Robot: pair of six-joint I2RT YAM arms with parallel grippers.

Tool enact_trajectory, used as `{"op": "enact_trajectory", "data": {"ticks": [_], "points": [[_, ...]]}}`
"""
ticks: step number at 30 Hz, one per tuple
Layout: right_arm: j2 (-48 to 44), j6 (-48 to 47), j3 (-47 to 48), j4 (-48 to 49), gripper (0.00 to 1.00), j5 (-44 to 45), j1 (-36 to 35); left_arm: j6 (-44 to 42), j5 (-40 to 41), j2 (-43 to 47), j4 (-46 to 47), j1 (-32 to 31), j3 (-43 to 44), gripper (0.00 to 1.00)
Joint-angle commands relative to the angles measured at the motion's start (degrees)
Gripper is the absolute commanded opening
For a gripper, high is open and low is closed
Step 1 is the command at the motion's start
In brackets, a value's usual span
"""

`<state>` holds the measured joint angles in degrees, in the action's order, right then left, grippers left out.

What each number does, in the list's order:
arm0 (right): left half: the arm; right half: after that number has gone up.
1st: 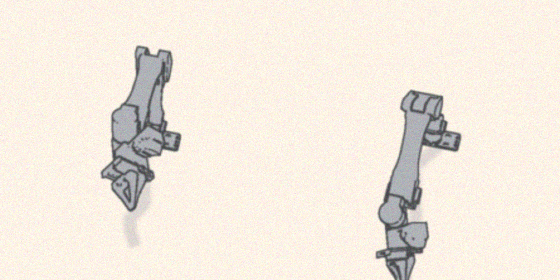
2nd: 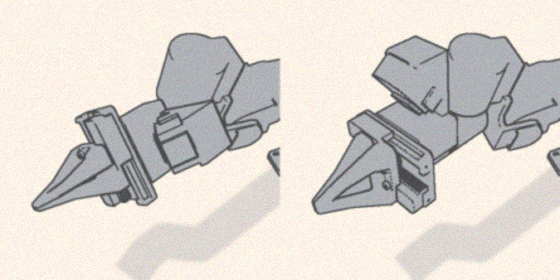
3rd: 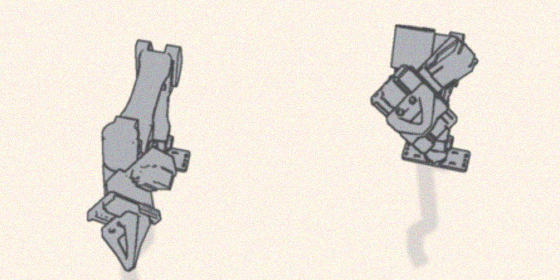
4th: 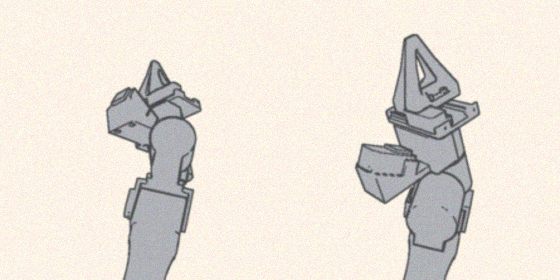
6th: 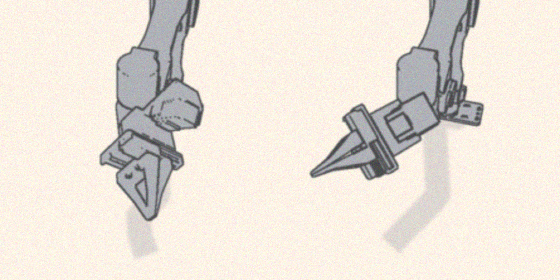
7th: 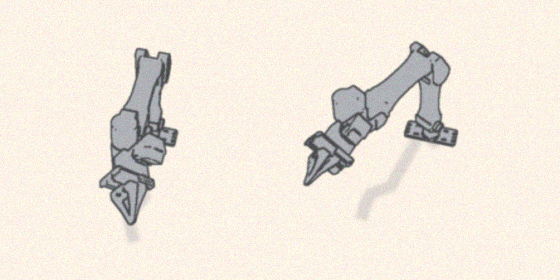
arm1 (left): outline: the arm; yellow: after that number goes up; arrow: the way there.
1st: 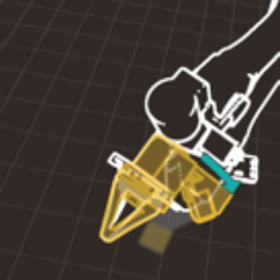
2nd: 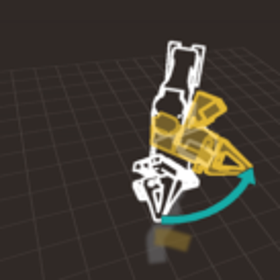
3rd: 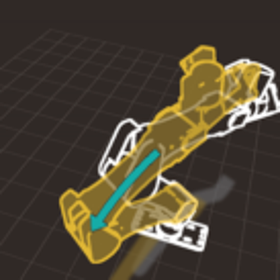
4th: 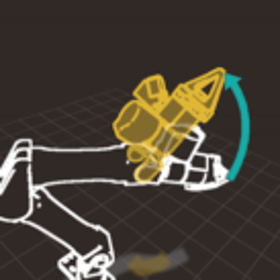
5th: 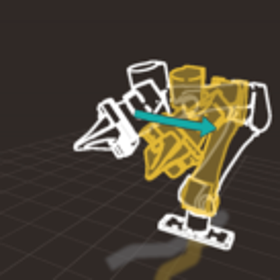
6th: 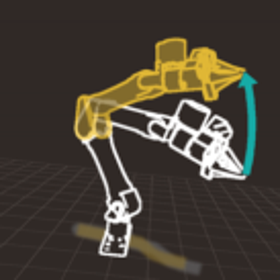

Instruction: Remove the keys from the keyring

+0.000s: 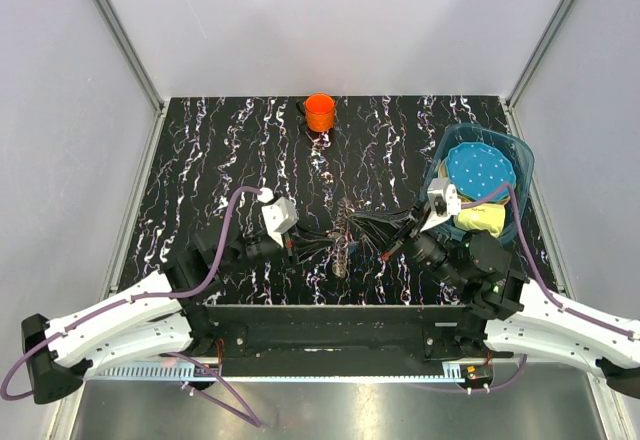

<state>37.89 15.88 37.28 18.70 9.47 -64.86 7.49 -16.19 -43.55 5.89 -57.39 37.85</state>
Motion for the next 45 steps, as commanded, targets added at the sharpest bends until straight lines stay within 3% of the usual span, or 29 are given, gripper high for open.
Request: {"op": "enact_trajectory", "data": {"ticks": [1,8,15,19,25,29,35,45], "points": [[-1.33,0.56,0.43,4.16,0.0,1.25,0.08,-0.89,2.03,1.62,1.49,-0.18,-0.22,0.0],[-3.43,0.3,0.51,-1.29,0.0,5.01,0.0,-0.89,5.19,1.98,0.45,-0.18,-1.2,0.0],[-2.91,-2.6,3.68,-9.73,0.0,10.91,0.0,0.42,15.9,5.93,-2.9,-0.1,-1.37,0.0],[-3.61,-3.14,4.29,-12.54,0.0,12.4,0.09,2.0,26.1,6.46,-5.71,0.95,-0.59,0.0],[-3.52,-4.89,5.61,-15.53,0.0,13.03,0.0,6.57,24.63,1.64,-13.7,11.58,2.58,0.0],[-3.52,-5.59,5.88,-16.76,0.0,14.25,0.0,13.59,21.03,-4.68,-19.67,24.56,3.46,0.0],[-2.03,-6.74,5.79,-17.21,0.0,17.86,0.0,15.28,13.13,-13.99,-19.78,38.81,4.08,0.0],[-1.86,-7.18,4.47,-15.89,0.0,16.54,0.17,18.0,4.23,-29.48,-16.26,51.49,5.3,0.01]]}}
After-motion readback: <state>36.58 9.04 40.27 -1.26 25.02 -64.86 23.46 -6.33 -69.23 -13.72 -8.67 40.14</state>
